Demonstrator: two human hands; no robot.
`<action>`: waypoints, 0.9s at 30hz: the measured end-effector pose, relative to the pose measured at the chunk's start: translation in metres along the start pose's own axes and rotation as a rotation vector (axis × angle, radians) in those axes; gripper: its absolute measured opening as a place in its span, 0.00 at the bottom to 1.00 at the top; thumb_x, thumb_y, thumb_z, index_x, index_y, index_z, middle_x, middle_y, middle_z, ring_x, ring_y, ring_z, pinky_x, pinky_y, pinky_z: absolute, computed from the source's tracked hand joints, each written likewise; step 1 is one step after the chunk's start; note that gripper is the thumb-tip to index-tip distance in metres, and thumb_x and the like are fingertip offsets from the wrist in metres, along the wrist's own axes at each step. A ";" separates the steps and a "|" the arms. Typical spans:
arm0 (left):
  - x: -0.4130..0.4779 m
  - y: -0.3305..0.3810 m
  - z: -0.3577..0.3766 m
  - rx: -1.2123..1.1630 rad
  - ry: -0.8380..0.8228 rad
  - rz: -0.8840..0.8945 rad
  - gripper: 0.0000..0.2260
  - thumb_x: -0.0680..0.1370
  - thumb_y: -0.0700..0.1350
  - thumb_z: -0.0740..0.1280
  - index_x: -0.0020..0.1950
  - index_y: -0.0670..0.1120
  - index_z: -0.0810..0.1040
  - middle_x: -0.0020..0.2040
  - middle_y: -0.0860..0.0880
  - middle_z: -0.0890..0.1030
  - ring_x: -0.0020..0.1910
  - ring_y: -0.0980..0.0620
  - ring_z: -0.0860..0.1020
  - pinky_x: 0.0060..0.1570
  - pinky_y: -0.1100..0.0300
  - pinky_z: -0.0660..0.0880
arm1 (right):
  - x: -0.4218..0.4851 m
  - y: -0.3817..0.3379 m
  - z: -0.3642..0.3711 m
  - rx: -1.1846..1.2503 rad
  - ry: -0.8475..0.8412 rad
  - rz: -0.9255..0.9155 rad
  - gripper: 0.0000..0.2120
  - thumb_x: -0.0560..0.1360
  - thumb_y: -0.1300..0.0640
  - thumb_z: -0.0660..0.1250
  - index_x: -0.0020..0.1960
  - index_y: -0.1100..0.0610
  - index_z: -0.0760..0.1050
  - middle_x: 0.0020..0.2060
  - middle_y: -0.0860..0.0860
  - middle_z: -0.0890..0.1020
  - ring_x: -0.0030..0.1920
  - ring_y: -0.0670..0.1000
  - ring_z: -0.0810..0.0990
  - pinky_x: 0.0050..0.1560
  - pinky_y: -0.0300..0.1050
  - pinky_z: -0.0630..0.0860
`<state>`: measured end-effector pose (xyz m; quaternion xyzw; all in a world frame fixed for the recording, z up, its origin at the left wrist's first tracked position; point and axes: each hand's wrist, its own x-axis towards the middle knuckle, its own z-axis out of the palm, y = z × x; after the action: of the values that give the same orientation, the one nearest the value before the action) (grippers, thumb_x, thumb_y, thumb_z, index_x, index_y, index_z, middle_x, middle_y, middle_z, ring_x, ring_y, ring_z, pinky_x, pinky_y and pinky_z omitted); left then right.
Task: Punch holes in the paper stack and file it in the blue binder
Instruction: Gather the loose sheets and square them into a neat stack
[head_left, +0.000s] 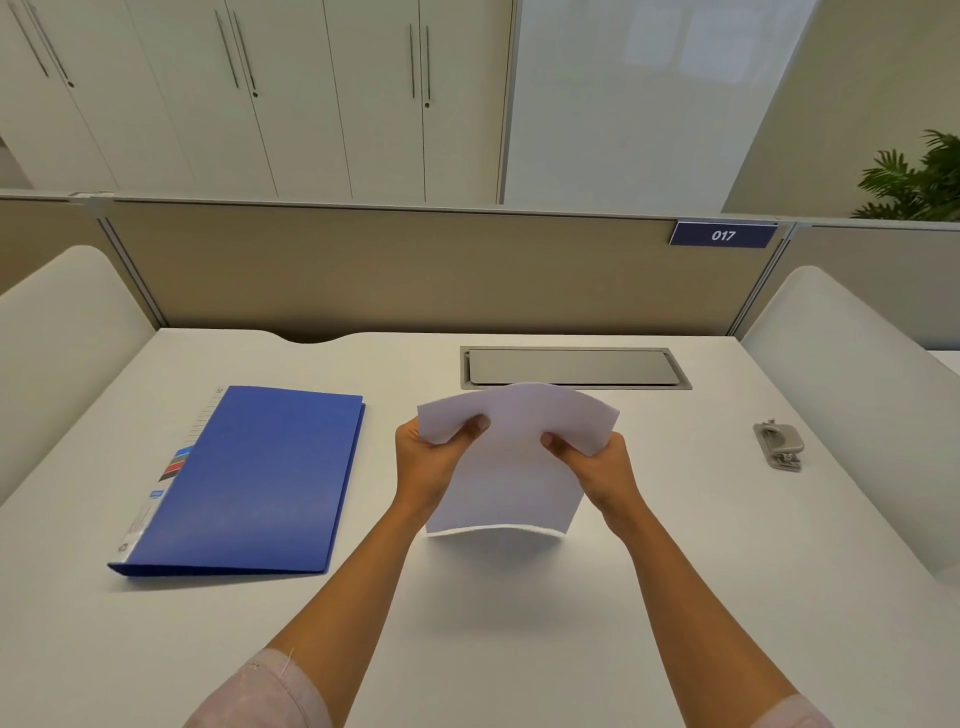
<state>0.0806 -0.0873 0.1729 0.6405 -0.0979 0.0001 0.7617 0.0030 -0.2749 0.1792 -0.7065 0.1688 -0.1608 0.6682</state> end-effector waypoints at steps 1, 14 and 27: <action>0.002 0.001 -0.001 0.001 0.001 0.004 0.08 0.71 0.45 0.75 0.46 0.55 0.81 0.40 0.60 0.84 0.40 0.56 0.83 0.34 0.67 0.78 | 0.002 -0.002 0.000 -0.001 0.000 -0.008 0.09 0.68 0.53 0.77 0.47 0.45 0.81 0.43 0.48 0.86 0.43 0.49 0.85 0.41 0.44 0.82; 0.001 -0.017 -0.008 0.025 0.033 -0.106 0.10 0.69 0.47 0.77 0.46 0.56 0.80 0.39 0.60 0.84 0.39 0.58 0.83 0.32 0.69 0.77 | 0.000 0.011 0.006 -0.001 -0.032 0.033 0.10 0.68 0.54 0.76 0.47 0.45 0.80 0.43 0.45 0.86 0.43 0.47 0.85 0.42 0.43 0.82; -0.008 -0.030 -0.013 0.055 0.010 -0.173 0.10 0.68 0.47 0.77 0.46 0.56 0.79 0.38 0.62 0.83 0.39 0.61 0.82 0.30 0.71 0.75 | -0.006 0.031 0.006 -0.021 -0.030 0.088 0.08 0.69 0.53 0.76 0.47 0.46 0.80 0.44 0.47 0.86 0.45 0.50 0.84 0.44 0.45 0.82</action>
<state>0.0788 -0.0787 0.1402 0.6671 -0.0383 -0.0600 0.7416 0.0000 -0.2686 0.1477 -0.7078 0.1913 -0.1187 0.6695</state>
